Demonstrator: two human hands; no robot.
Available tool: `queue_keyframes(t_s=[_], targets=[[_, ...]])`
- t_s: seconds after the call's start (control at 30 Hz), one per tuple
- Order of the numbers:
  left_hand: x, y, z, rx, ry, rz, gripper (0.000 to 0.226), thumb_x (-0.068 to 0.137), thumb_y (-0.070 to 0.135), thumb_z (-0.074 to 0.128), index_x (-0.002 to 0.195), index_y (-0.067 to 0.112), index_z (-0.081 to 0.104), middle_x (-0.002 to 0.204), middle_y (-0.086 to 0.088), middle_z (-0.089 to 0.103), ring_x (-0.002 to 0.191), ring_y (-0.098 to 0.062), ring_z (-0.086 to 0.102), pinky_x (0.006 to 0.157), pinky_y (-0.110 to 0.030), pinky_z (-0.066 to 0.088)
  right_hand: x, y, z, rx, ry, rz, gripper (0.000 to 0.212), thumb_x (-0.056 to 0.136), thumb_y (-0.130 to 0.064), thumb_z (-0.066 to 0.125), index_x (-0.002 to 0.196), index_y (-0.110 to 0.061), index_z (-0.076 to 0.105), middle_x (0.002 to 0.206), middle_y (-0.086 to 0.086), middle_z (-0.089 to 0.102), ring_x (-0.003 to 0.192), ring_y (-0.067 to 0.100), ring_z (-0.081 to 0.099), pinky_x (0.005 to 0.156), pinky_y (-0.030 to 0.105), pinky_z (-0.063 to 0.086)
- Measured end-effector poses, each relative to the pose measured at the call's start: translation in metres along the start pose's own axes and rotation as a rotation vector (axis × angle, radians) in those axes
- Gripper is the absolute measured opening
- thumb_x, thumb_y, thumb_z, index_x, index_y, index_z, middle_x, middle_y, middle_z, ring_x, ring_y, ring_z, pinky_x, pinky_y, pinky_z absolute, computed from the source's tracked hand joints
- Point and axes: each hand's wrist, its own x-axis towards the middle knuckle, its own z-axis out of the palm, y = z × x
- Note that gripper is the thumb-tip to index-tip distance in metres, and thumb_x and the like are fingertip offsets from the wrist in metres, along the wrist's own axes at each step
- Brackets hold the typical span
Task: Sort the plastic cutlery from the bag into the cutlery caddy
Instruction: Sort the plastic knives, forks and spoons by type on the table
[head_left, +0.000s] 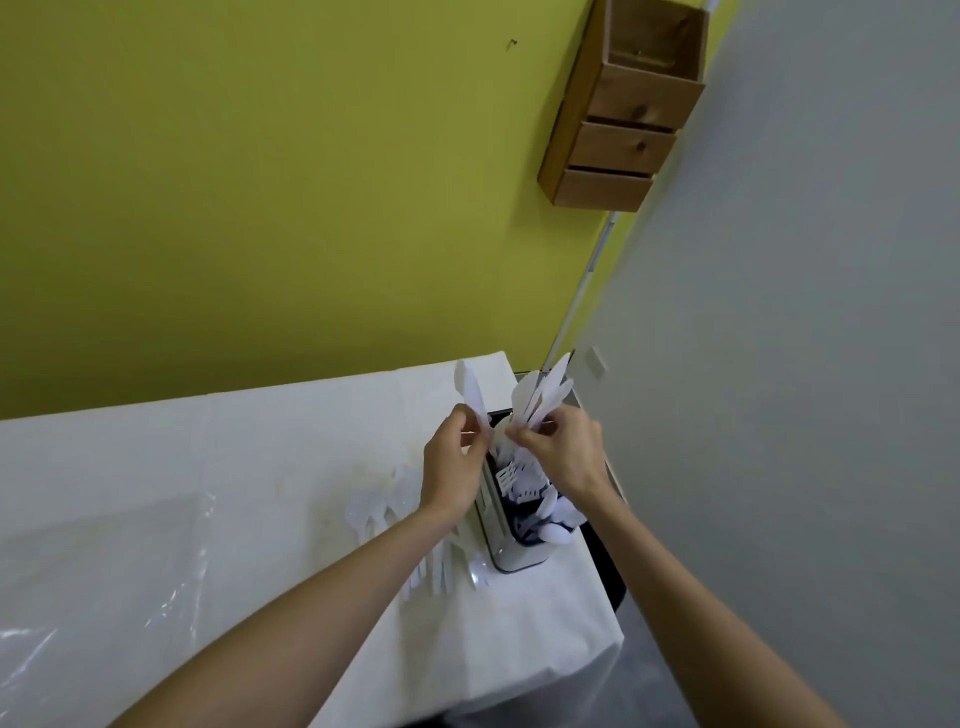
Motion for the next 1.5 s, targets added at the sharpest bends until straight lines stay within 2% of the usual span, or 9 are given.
queue_keyframes(t_s=[0.17,0.43,0.63,0.73,0.87,1.03,1.17,1.37,1.5], targets=[[0.004,-0.014,0.005,0.192,-0.087,0.09,0.007,0.093,0.014,0.057,0.088,0.019,0.057,0.093,0.001,0.062,0.087,-0.013,0.065,0.08,-0.034,0.056,0.001,0.003,-0.003,-0.084,-0.099,-0.071,0.017,0.078,-0.028,0.081,0.076,-0.012,0.077,0.073,0.002,0.073,0.062,0.009,0.059,0.052,0.017,0.042],[-0.005,-0.017,0.01,0.27,-0.149,0.182,0.025,0.091,0.003,0.055,0.114,0.014,0.057,0.109,0.005,0.046,0.096,-0.012,0.061,0.086,-0.026,0.053,0.006,0.009,-0.002,-0.089,-0.09,-0.047,0.019,0.077,-0.023,0.08,0.086,-0.008,0.073,0.081,0.005,0.074,0.077,0.019,0.069,0.065,0.031,0.054],[-0.008,-0.02,0.007,0.22,-0.102,0.143,0.022,0.09,-0.001,0.055,0.107,0.012,0.057,0.108,0.001,0.047,0.094,-0.012,0.063,0.08,-0.02,0.051,0.01,0.005,-0.01,-0.021,-0.172,-0.044,0.029,0.085,-0.032,0.074,0.083,-0.006,0.061,0.069,0.009,0.069,0.065,0.026,0.06,0.06,0.036,0.047],[-0.007,-0.019,0.006,0.207,-0.095,0.118,0.017,0.092,0.003,0.056,0.107,0.011,0.058,0.109,-0.001,0.049,0.093,-0.011,0.064,0.075,-0.009,0.048,0.006,0.008,-0.009,-0.04,-0.168,-0.06,0.027,0.088,-0.029,0.07,0.081,-0.006,0.057,0.072,0.008,0.066,0.069,0.026,0.059,0.059,0.029,0.043],[-0.007,-0.019,0.005,0.189,-0.076,0.116,0.016,0.093,0.004,0.055,0.106,0.011,0.059,0.109,0.0,0.051,0.088,-0.005,0.064,0.072,-0.003,0.045,0.0,0.005,-0.011,-0.054,-0.125,-0.077,0.037,0.088,-0.034,0.07,0.062,-0.015,0.051,0.054,-0.001,0.052,0.052,0.017,0.043,0.048,0.019,0.032],[-0.007,-0.019,0.003,0.189,-0.064,0.131,0.013,0.092,0.006,0.057,0.104,0.012,0.058,0.108,0.001,0.052,0.085,0.0,0.061,0.07,0.0,0.042,0.001,0.009,-0.009,0.061,0.009,-0.015,0.029,0.085,-0.035,0.073,0.079,-0.006,0.074,0.074,0.012,0.073,0.073,0.026,0.067,0.064,0.036,0.052],[-0.006,-0.02,0.002,0.179,-0.074,0.128,0.013,0.093,0.008,0.057,0.104,0.013,0.058,0.108,0.002,0.052,0.09,-0.009,0.063,0.071,-0.001,0.042,0.001,0.008,-0.004,0.019,-0.047,0.007,0.039,0.086,-0.031,0.072,0.067,0.003,0.063,0.062,0.012,0.062,0.058,0.014,0.047,0.046,0.017,0.032],[-0.006,-0.021,0.0,0.18,-0.087,0.144,0.013,0.093,0.007,0.056,0.104,0.015,0.059,0.109,0.003,0.052,0.09,-0.009,0.064,0.072,-0.003,0.044,0.007,0.001,-0.01,-0.02,-0.06,0.013,0.056,0.083,-0.044,0.072,0.068,0.009,0.061,0.056,0.013,0.05,0.053,0.018,0.038,0.05,0.031,0.031],[-0.006,-0.019,-0.001,0.18,-0.074,0.143,0.01,0.093,0.008,0.057,0.101,0.012,0.061,0.106,0.001,0.056,0.088,-0.01,0.063,0.07,-0.002,0.041,0.004,0.003,-0.008,-0.077,-0.11,-0.062,0.039,0.086,-0.042,0.07,0.071,-0.007,0.061,0.063,0.006,0.053,0.062,0.019,0.044,0.054,0.029,0.035]])
